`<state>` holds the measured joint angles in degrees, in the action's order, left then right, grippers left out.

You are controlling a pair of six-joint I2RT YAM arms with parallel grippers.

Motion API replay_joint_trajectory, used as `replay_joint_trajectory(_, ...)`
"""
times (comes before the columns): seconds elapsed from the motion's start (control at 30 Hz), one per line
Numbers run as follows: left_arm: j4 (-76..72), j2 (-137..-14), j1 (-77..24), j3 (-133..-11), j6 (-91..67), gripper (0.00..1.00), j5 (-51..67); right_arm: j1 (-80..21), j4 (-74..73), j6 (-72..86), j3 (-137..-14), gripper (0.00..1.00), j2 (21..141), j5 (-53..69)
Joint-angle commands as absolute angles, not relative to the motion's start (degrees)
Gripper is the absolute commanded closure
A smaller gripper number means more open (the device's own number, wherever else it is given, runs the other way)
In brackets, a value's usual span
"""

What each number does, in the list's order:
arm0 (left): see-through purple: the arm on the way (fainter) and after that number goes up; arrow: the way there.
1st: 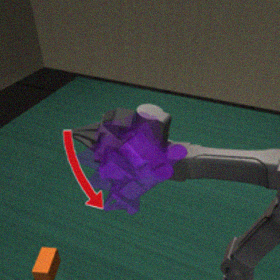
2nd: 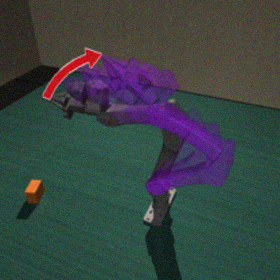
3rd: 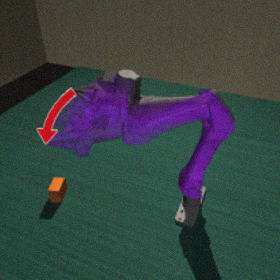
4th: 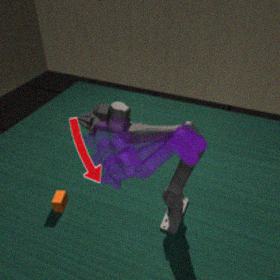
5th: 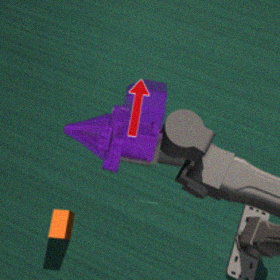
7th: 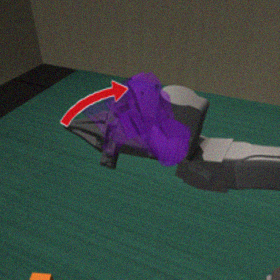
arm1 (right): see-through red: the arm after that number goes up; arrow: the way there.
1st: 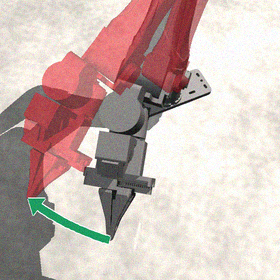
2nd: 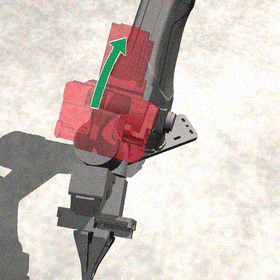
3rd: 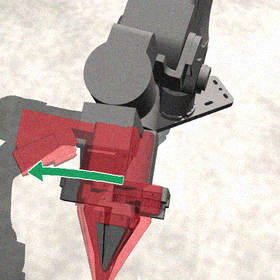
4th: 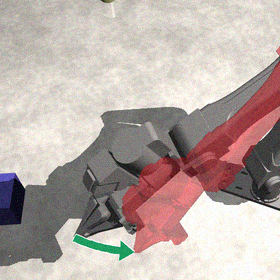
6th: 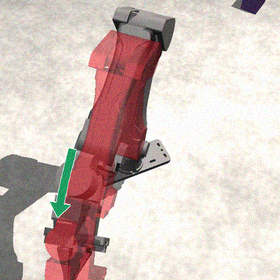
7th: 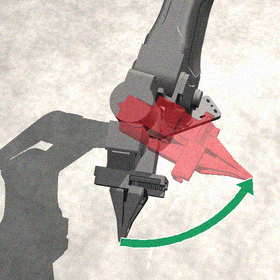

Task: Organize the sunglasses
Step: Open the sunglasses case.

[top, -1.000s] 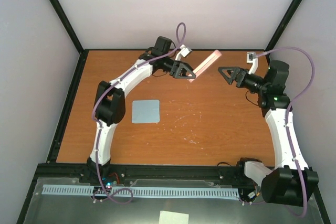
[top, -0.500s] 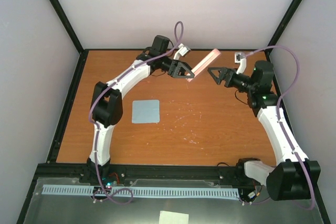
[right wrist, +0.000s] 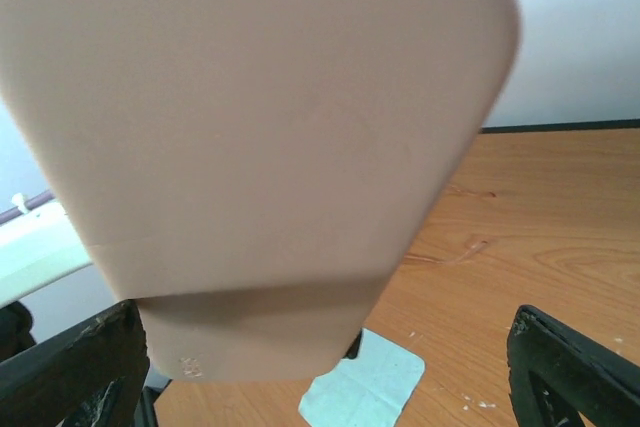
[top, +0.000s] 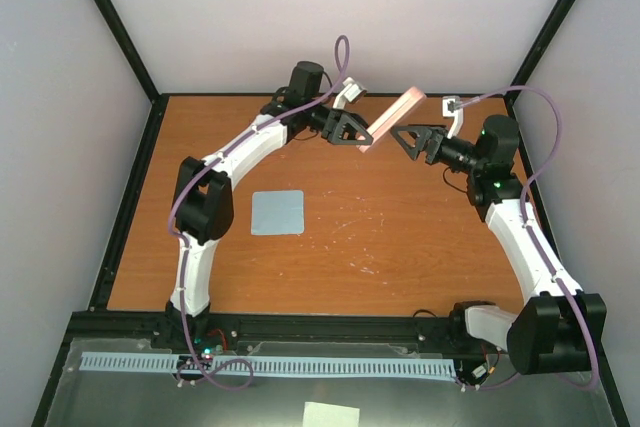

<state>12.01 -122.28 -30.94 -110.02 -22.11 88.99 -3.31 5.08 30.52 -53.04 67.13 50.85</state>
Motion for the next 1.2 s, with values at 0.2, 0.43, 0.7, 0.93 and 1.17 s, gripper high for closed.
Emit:
replay_joint_trajectory(0.2, 5.6, -121.4, -33.4, -111.0, -27.3, 1.00, 106.6, -4.6, 13.7, 34.1, -53.8, 0.06, 67.5, 56.3)
replay_joint_trajectory(0.43, 4.8, -121.5, -33.6, -110.9, -28.2, 1.00, 106.6, -4.6, 12.4, 34.0, -53.8, 0.19, 67.5, 56.5)
replay_joint_trajectory(0.7, 4.2, -121.5, -33.1, -111.1, -29.0, 1.00, 105.8, -4.6, 10.1, 33.6, -51.6, 0.11, 64.0, 54.0)
replay_joint_trajectory(0.93, 3.7, -121.6, -33.0, -111.2, -29.4, 0.99, 105.5, -4.6, 10.4, 33.7, -51.3, 0.15, 63.7, 53.4)
replay_joint_trajectory(1.17, 3.9, -120.9, -32.7, -110.9, -29.1, 1.00, 105.3, -4.6, 11.1, 34.5, -50.7, 0.22, 63.3, 52.6)
